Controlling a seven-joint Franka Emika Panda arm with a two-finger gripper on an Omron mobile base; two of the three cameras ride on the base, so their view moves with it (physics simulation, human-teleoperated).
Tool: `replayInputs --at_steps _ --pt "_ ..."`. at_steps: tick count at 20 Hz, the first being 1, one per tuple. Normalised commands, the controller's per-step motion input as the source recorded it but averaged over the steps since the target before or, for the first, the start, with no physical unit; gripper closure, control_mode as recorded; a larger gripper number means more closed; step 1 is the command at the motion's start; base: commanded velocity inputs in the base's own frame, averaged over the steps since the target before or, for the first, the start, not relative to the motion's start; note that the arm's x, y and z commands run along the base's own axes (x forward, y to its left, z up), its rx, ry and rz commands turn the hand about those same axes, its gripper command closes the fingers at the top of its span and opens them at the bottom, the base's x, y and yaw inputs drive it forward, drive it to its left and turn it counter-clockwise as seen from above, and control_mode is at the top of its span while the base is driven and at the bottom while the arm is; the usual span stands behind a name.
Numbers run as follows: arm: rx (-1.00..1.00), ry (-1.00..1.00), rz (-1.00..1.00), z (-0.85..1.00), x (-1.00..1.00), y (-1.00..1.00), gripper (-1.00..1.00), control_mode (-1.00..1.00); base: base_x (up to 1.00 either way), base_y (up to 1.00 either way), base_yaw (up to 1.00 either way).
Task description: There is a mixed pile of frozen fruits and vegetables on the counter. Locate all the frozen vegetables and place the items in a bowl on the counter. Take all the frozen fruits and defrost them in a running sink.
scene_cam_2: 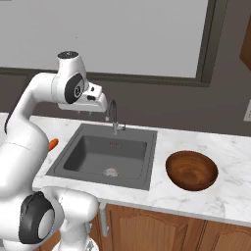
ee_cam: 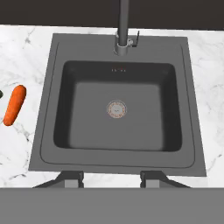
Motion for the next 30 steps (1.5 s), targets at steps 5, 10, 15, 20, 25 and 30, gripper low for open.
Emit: replayInputs --at_steps 5,10,15,20,25,30 --pt "0.01 0.01 0.0 -0.01 0.0 0.0 -1.0 -1.0 0.0 0.0 0.0" --pt "0.0 0.0 0.0 0.0 0.0 0.06 -1.0 -1.0 0.0 0.0 0.0" --pt "0.0 0.0 0.0 -0.02 0.0 0.22 -1.0 -1.0 0.0 0.0 0.0" --pt "0.0 0.01 0.0 -0.04 0.02 0.28 -1.0 -1.0 0.0 0.0 0.0" --pt "0.01 0.0 0.0 -0.06 0.04 0.26 -1.0 -1.0 0.0 0.0 0.0" --pt "0.0 0.0 0.0 -0.23 0.09 0.33 -1.0 -1.0 0.0 0.0 0.0"
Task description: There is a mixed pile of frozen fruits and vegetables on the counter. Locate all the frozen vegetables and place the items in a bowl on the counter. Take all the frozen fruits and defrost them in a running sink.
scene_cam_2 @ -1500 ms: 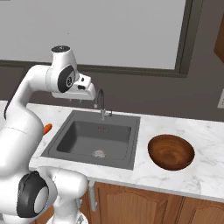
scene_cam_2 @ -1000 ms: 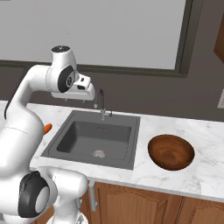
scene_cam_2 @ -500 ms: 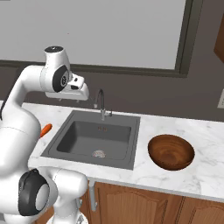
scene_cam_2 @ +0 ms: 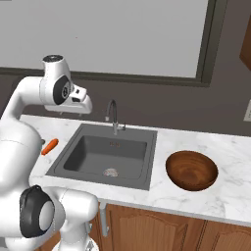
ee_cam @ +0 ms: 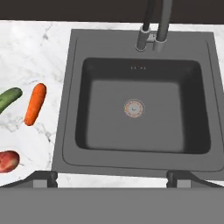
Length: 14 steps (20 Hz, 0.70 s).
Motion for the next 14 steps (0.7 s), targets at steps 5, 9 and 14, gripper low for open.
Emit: replayInputs --at_steps 5,9,14 --pt "0.0 0.01 0.0 -0.25 0.08 0.33 -1.0 -1.0 0.0 0.0 0.0" --pt "0.0 0.0 0.0 -0.22 0.09 0.35 -1.0 -1.0 0.0 0.0 0.0" --pt "0.0 0.0 0.0 -0.12 0.1 0.38 -1.0 -1.0 0.0 0.0 0.0"
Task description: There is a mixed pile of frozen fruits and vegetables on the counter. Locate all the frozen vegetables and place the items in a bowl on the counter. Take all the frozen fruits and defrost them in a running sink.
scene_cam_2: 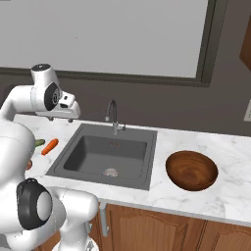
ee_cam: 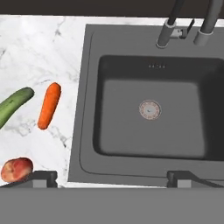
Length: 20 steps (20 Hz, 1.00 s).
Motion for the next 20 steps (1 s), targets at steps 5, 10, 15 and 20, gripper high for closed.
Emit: replayInputs --at_steps 5,10,15,20 --pt "0.0 0.02 0.0 -0.13 0.01 0.28 -1.0 -1.0 0.0 0.0 0.0" --pt "0.0 0.07 0.0 -0.14 0.05 0.21 -1.0 -1.0 0.0 0.0 0.0" --pt "0.0 0.03 0.0 -0.16 0.17 0.32 -1.0 -1.0 0.0 0.0 0.0" --pt "0.0 0.01 0.0 -0.12 0.13 0.31 -1.0 -1.0 0.0 0.0 0.0"
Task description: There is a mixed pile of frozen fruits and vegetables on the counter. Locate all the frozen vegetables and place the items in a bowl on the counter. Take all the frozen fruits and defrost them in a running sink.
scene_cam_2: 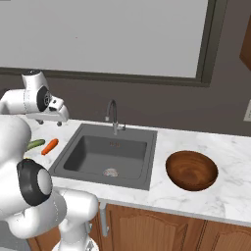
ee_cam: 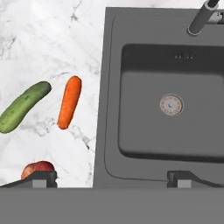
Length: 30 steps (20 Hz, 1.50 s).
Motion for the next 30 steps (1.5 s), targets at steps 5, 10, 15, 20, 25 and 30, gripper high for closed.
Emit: replayInputs --at_steps 5,10,15,20,25,30 --pt "0.0 0.02 0.0 -0.13 0.1 0.33 -1.0 -1.0 0.0 0.0 0.0" --pt "0.01 0.03 0.0 -0.19 0.11 0.34 -1.0 -1.0 0.0 0.0 0.0" --pt "0.0 0.05 0.0 -0.26 0.1 0.3 -1.0 -1.0 0.0 0.0 0.0" --pt "0.0 0.05 0.0 -0.26 0.13 0.26 -1.0 -1.0 0.0 0.0 0.0" --pt "0.0 0.02 0.0 -0.33 0.23 0.18 -1.0 -1.0 0.0 0.0 0.0" --pt "0.0 0.01 0.01 -0.31 0.25 0.14 -1.0 -1.0 0.0 0.0 0.0"
